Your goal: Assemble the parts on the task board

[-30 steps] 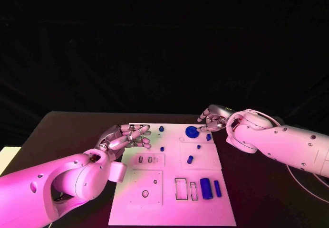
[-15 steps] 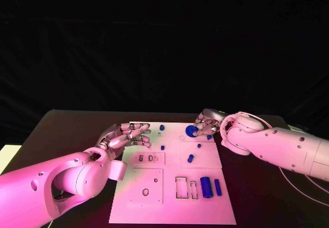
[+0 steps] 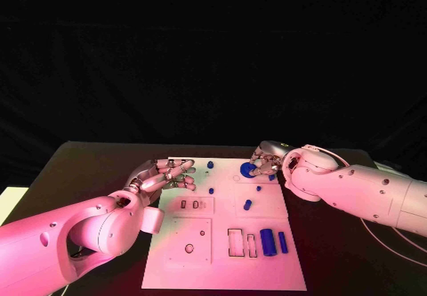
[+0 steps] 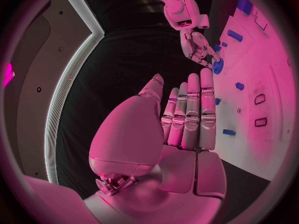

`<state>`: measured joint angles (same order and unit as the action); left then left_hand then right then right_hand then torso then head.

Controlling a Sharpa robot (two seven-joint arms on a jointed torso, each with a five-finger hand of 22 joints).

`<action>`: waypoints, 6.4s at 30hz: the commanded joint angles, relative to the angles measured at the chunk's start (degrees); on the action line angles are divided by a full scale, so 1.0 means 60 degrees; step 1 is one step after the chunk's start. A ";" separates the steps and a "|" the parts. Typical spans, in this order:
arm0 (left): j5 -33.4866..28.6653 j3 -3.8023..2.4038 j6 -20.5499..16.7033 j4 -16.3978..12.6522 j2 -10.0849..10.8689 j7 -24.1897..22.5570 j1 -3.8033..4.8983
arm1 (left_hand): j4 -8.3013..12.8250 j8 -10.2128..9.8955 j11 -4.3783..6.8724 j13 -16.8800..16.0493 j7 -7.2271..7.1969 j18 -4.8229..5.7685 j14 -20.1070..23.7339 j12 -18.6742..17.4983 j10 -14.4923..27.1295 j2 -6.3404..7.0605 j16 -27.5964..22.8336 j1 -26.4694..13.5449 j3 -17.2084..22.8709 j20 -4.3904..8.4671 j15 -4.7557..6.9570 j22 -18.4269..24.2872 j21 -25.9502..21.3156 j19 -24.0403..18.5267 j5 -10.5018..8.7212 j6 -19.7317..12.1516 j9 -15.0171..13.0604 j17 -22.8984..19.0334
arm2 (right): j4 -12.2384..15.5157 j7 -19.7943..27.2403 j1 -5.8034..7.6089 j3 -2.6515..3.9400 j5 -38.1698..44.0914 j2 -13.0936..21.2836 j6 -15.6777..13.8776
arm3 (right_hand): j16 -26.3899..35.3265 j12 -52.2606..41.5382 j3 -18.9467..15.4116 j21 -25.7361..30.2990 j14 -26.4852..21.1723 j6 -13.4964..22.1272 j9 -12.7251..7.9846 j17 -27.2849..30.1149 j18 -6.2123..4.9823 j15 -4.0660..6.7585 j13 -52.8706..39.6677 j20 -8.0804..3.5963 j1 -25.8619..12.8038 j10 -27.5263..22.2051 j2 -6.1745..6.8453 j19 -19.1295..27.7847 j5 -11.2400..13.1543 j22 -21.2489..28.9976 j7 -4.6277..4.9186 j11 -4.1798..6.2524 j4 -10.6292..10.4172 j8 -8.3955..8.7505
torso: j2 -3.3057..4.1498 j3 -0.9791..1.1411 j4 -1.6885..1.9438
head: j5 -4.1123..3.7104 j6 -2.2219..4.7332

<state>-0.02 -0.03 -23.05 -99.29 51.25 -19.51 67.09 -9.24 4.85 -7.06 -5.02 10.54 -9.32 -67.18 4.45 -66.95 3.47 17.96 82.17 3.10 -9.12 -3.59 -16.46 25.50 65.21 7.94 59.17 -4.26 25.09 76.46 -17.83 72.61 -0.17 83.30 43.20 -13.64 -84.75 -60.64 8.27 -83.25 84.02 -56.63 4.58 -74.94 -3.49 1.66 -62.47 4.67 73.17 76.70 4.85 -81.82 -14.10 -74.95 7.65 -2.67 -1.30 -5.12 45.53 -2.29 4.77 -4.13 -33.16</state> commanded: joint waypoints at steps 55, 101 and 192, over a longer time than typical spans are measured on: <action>-0.0074 -0.0005 0.0299 0.0038 -0.0026 0.0123 0.0012 | 0.0095 -0.0072 -0.0003 -0.0015 0.0007 -0.0131 0.0042 -0.0050 -0.0001 -0.0194 -0.0065 0.0018 0.0044 -0.0007 -0.0005 -0.0032 -0.0071 -0.0053 -0.0142 0.0039 -0.0019 0.0066 | 0.0579 -0.0382 -0.0107 -0.0004 0.1425 -0.0456 -0.1483 | -0.0260 -0.1706 0.0839 -0.0265 0.0743 -0.0993 0.0173 -0.1086 0.0168 0.0160 -0.1875 -0.0162 0.0260 0.0859 -0.0412 -0.0301 0.0139 -0.0633 -0.0233 0.0228 0.0016 -0.0296 | 0.0002 0.0003 0.0009 | 0.0082 -0.0065; -0.0074 -0.0006 0.0264 0.0126 -0.0057 0.0084 0.0016 | 0.0119 -0.0075 0.0000 -0.0014 0.0004 -0.0135 0.0039 -0.0054 -0.0001 -0.0210 -0.0069 0.0048 0.0065 -0.0007 -0.0001 -0.0038 -0.0069 -0.0051 -0.0145 0.0042 -0.0019 0.0076 | 0.0069 -0.0355 -0.0146 -0.0131 0.1483 -0.2136 -0.0830 | -0.0237 -0.1057 0.0868 -0.0174 0.0723 -0.0642 0.0106 -0.1037 0.0134 0.0057 -0.1511 -0.0088 -0.0249 0.0532 -0.0022 -0.0185 0.0604 -0.0471 -0.0078 0.0094 -0.0161 0.0073 | 0.0011 0.0007 -0.0010 | 0.0258 -0.0108; -0.0090 0.0004 0.0473 0.0618 -0.0193 0.0119 -0.0001 | 0.0160 -0.0079 0.0006 -0.0015 -0.0005 -0.0140 0.0043 -0.0055 -0.0017 -0.0220 -0.0086 0.0079 0.0093 -0.0009 0.0002 -0.0052 -0.0070 -0.0055 -0.0152 0.0059 -0.0022 0.0099 | -0.1079 0.4374 -0.0926 -0.0094 -0.2524 0.0826 -0.0580 | -0.0462 -0.0639 0.0714 -0.0037 0.0800 0.0065 -0.0072 -0.1580 0.0083 -0.0164 -0.1406 0.0138 0.0665 0.0183 -0.0092 -0.0014 0.0670 -0.0275 0.0180 -0.0134 0.0446 0.0205 | -0.0214 0.0256 -0.0375 | 0.0182 -0.0200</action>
<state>-0.44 0.03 -21.39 -95.52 50.21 -18.58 67.06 -8.61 4.62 -7.06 -5.05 10.53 -9.33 -67.19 4.45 -66.95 2.49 17.73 82.54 3.72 -9.12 -3.59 -16.68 25.29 65.21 7.29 59.16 -4.33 25.63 70.11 8.62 67.15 -0.73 67.40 48.27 -18.24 -87.25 -64.55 12.50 -83.67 84.03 -56.13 4.11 -74.91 -3.50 1.22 -70.83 5.06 76.80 78.07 4.52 -81.83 -10.30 -74.95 8.74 -3.47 1.05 -3.75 44.25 -0.76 2.55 -3.07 -34.31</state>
